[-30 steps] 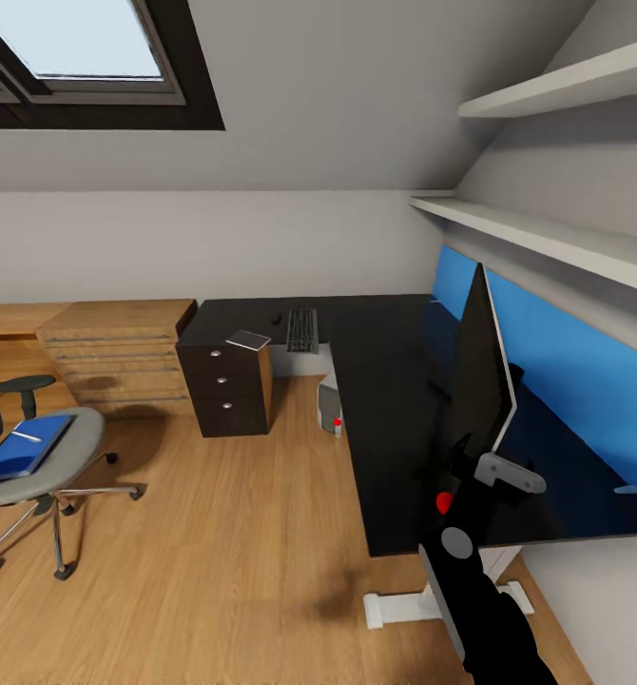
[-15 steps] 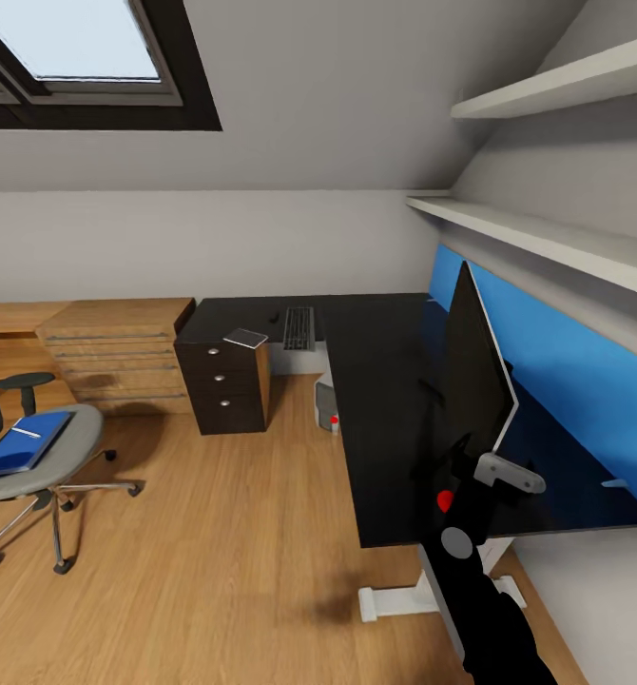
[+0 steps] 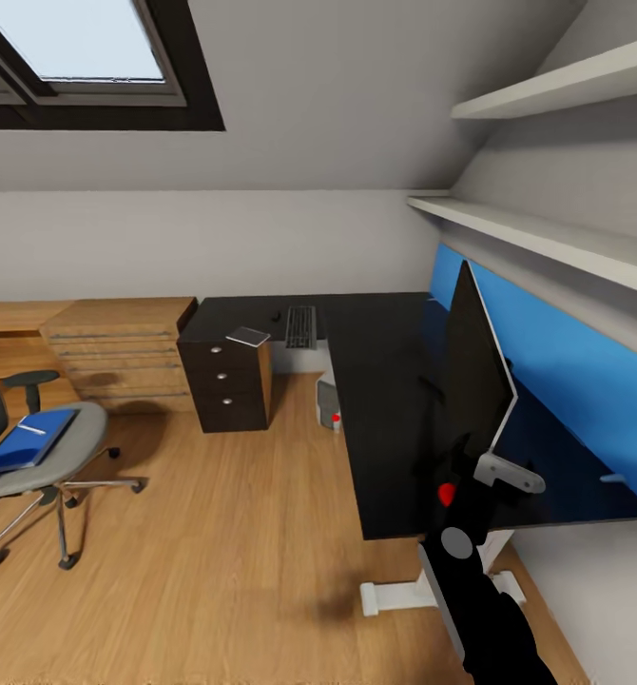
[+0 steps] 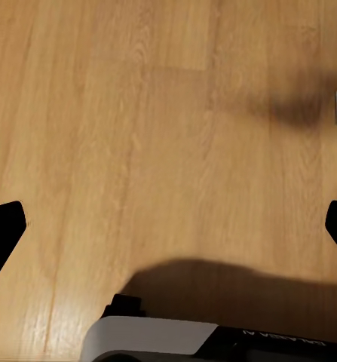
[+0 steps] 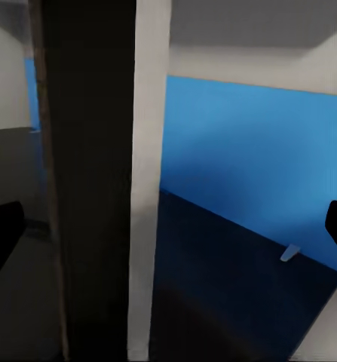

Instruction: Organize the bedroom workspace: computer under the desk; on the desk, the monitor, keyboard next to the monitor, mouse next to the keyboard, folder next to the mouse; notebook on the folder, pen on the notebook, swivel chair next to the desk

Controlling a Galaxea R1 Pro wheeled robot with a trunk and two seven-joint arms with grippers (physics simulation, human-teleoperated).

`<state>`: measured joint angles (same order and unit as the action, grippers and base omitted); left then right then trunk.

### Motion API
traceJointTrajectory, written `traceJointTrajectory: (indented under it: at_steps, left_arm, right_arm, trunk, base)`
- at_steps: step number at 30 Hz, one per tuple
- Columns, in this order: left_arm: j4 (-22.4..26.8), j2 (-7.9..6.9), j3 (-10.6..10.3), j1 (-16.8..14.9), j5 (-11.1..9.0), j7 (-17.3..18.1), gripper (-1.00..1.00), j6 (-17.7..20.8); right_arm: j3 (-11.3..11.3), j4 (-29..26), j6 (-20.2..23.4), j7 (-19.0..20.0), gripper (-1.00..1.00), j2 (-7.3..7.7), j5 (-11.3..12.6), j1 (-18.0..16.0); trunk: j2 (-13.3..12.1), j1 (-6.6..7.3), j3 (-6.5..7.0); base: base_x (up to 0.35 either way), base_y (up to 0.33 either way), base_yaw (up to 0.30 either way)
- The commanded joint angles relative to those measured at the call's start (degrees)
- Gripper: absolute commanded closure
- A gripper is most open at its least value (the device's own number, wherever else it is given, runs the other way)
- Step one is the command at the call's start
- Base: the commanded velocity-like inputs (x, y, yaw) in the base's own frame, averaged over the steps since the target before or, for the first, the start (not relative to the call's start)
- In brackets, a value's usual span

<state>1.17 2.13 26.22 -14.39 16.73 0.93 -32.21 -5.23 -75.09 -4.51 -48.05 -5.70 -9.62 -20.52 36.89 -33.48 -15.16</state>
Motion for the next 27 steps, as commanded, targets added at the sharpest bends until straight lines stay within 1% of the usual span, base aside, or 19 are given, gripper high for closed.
traceJointTrajectory:
  at_steps: [1,7,20,23,27]
  left_arm:
    - [0.0,0.00,0.5,0.0,0.4,0.1,-1.00,-0.1]
    - [0.0,0.01,0.5,0.0,0.4,0.1,-1.00,-0.2]
    - [0.0,0.03,0.5,0.0,0.4,0.0,-1.00,-0.2]
    - [0.0,0.03,0.5,0.0,0.4,0.0,-1.00,-0.2]
    - [0.0,0.05,0.5,0.0,0.4,0.0,-1.00,-0.2]
  right_arm:
    - [0.0,0.0,-0.2,-0.2,-1.00,-0.02,-0.1,0.0]
    - [0.0,0.0,-0.2,-0.2,-1.00,-0.02,-0.2,0.0]
    - [-0.1,0.0,-0.2,-0.2,-1.00,-0.02,-0.1,0.0]
    - [-0.1,0.0,-0.2,-0.2,-1.00,-0.02,-0.1,0.0]
    - [-0.1,0.0,-0.2,-0.2,-1.00,-0.01,-0.1,0.0]
  trunk:
    - [0.1,0.00,-0.08]
    - [0.1,0.00,-0.08]
    - [0.1,0.00,-0.08]
    - [0.1,0.00,-0.08]
    - [0.1,0.00,-0.08]
  base:
    - [-0.160,0.156,0.000]
    - [-0.068,0.075,0.000]
    - [-0.007,0.007,0.000]
    - [-0.001,-0.061,0.000]
    - [0.000,-0.178,0.000]
